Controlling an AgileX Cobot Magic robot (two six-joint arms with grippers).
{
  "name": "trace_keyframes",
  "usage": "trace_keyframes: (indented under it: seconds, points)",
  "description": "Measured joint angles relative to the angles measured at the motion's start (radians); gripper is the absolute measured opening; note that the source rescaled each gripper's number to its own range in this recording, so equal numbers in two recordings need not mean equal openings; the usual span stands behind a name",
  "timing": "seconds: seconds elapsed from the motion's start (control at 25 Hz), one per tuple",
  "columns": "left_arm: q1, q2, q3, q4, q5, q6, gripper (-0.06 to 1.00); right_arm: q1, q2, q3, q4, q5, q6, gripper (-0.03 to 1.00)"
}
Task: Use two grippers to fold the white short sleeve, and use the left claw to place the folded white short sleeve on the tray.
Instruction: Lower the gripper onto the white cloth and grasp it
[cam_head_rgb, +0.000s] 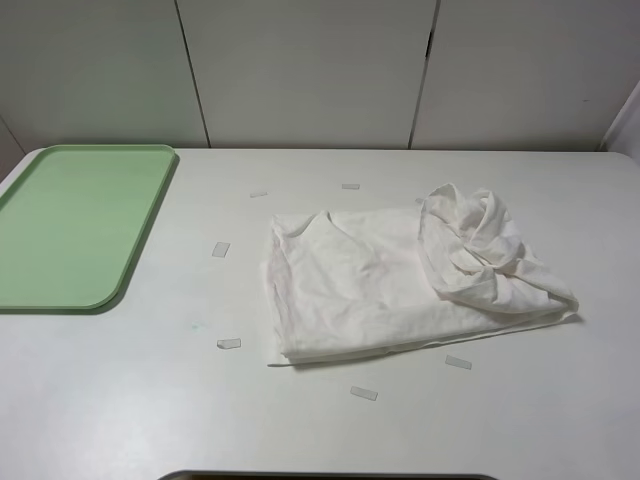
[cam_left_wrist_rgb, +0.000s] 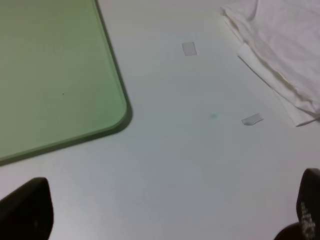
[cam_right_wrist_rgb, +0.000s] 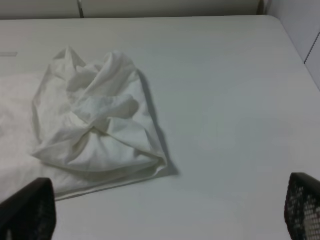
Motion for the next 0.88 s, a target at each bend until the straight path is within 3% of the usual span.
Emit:
trace_keyframes:
  seconds: [0.64, 0.88]
  points:
    - [0.000, 0.000, 0.000, 0.031, -0.030, 0.002, 0.97, 0.000, 0.000, 0.000, 0.000, 0.000, 0.000, 1.00]
    - [0.000, 0.000, 0.018, 0.030, -0.029, -0.075, 0.97, 0.000, 0.000, 0.000, 0.000, 0.000, 0.000, 1.00]
